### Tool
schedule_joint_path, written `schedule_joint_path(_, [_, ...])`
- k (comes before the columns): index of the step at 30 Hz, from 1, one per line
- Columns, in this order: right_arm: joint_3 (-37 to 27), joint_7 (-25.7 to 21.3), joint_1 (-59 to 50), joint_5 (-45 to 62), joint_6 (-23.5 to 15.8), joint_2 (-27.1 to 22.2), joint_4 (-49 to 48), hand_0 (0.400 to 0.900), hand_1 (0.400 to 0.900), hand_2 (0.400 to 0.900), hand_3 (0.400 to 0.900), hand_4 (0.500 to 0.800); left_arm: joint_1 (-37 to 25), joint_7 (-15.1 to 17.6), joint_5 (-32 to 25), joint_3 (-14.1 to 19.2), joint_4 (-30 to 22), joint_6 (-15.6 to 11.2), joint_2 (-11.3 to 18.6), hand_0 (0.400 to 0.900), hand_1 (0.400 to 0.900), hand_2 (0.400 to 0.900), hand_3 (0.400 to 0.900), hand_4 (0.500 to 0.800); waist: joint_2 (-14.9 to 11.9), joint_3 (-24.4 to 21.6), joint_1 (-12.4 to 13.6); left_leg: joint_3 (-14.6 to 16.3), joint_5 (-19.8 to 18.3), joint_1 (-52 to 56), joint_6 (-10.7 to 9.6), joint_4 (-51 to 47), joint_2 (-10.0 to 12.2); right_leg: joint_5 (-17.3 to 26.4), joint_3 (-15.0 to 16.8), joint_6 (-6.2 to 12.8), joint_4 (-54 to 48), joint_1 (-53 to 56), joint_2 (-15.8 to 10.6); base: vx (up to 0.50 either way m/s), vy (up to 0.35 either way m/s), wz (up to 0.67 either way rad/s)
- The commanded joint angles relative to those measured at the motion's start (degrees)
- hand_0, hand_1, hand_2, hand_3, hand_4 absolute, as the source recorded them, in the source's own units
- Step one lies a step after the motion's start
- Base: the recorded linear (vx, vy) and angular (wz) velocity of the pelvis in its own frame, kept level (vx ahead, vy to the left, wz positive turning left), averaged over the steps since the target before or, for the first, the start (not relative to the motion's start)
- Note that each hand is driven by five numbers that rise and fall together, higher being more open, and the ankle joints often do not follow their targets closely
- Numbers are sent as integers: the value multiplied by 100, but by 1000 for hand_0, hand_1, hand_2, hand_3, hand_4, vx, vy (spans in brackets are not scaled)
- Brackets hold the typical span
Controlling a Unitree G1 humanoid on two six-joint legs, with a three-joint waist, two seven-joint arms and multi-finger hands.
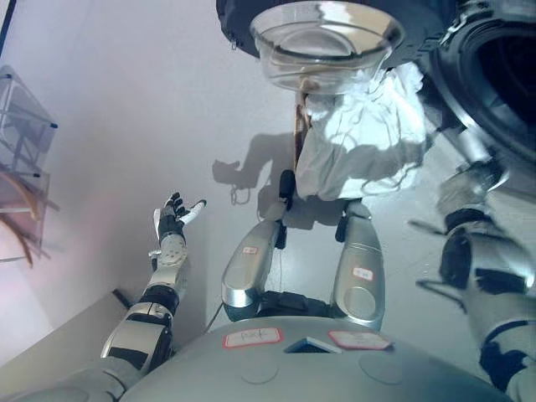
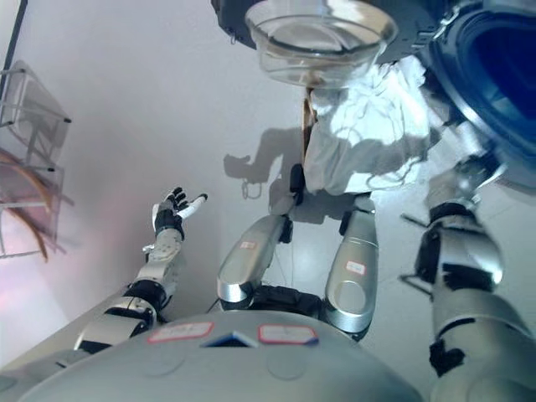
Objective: Put the clothes in the basket into the washing machine.
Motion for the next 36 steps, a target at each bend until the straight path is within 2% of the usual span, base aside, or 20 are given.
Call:
schedule_joint_path(1, [-27,8,970,-406,-252,141,80,900,900,900,900,800,153,87,91,456,745,37,277,900,900,900,900,800,-503,-530,-94,-89,-97,11,-186,31,-105,132,-144,189,-632,777,146,48,-19,-3])
schedule_joint_path(2, [-28,7,973,-407,-252,143,77,900,900,900,900,800,153,87,91,455,745,38,279,900,900,900,900,800,-503,-534,-93,-90,-93,7,-186,29,-105,142,-145,189,-643,778,147,68,-14,-6])
schedule_joint_path(5, [87,172,1741,-992,-29,552,261,900,900,900,900,800,242,-8,279,729,1000,146,281,900,900,900,900,800,-801,-808,-206,-33,-197,370,-192,-9,-69,233,-151,239,-934,1197,163,49,4,-8])
schedule_joint_path(7, [439,221,2037,-1725,154,692,366,900,900,900,900,800,294,-98,389,792,1184,213,267,900,900,900,900,800,-926,-940,-233,-3,-237,552,-195,-37,-64,284,-153,266,-1082,1400,184,53,5,-4])
schedule_joint_path(11, [1598,499,2415,-3853,673,816,579,900,900,900,900,800,395,-466,707,721,1382,343,228,900,900,900,900,800,-1141,-1122,-231,13,-353,1002,-150,-30,-77,224,-156,272,-1057,1858,215,62,5,2])
schedule_joint_path(12, [1598,499,2413,-3854,673,817,579,900,900,900,900,800,393,-467,707,723,1382,343,229,900,900,900,900,800,-1142,-1135,-237,8,-340,980,-149,-29,-80,239,-161,274,-1065,1841,212,79,17,11])
schedule_joint_path(13, [2165,647,2436,-4723,788,819,541,900,900,900,900,800,386,-679,986,593,1509,423,206,900,900,900,900,800,-1215,-1253,-229,14,-407,1178,-124,-37,-76,184,-166,275,-1030,2014,215,80,20,8])
schedule_joint_path(14, [2470,676,2499,-5228,857,863,534,900,900,900,900,800,409,-703,1108,562,1533,424,203,900,900,900,900,800,-1248,-1305,-225,16,-446,1258,-111,-29,-69,160,-165,276,-1022,2101,210,85,19,7])
schedule_joint_path(17, [2712,694,2611,-5791,977,988,498,900,900,900,900,800,453,-832,1393,472,1726,545,149,900,900,900,900,800,-1335,-1449,-235,54,-606,1526,-54,30,-70,63,-145,297,-983,2371,192,117,34,-5])
schedule_joint_path(22, [2720,901,2657,-5930,1095,1101,635,900,900,900,900,800,461,-989,1827,303,1851,637,163,900,900,900,900,800,-1386,-1670,-262,168,-806,1997,7,-16,-53,-30,-64,320,-1013,2773,188,113,37,-14])
schedule_joint_path(25, [2559,928,2713,-5715,1094,1180,622,900,900,900,900,800,513,-1025,1830,366,1900,672,130,900,900,900,900,800,-1417,-1773,-291,233,-873,2226,17,-77,-31,-65,-9,324,-1067,2959,198,120,30,-16])
schedule_joint_path(36, [2610,981,2793,-5664,1069,1296,598,900,900,900,900,800,665,-1004,1840,437,1892,678,106,900,900,900,900,800,-1445,-1847,-304,269,-942,2552,2,-196,15,-108,62,325,-1237,3279,233,34,1,-4])
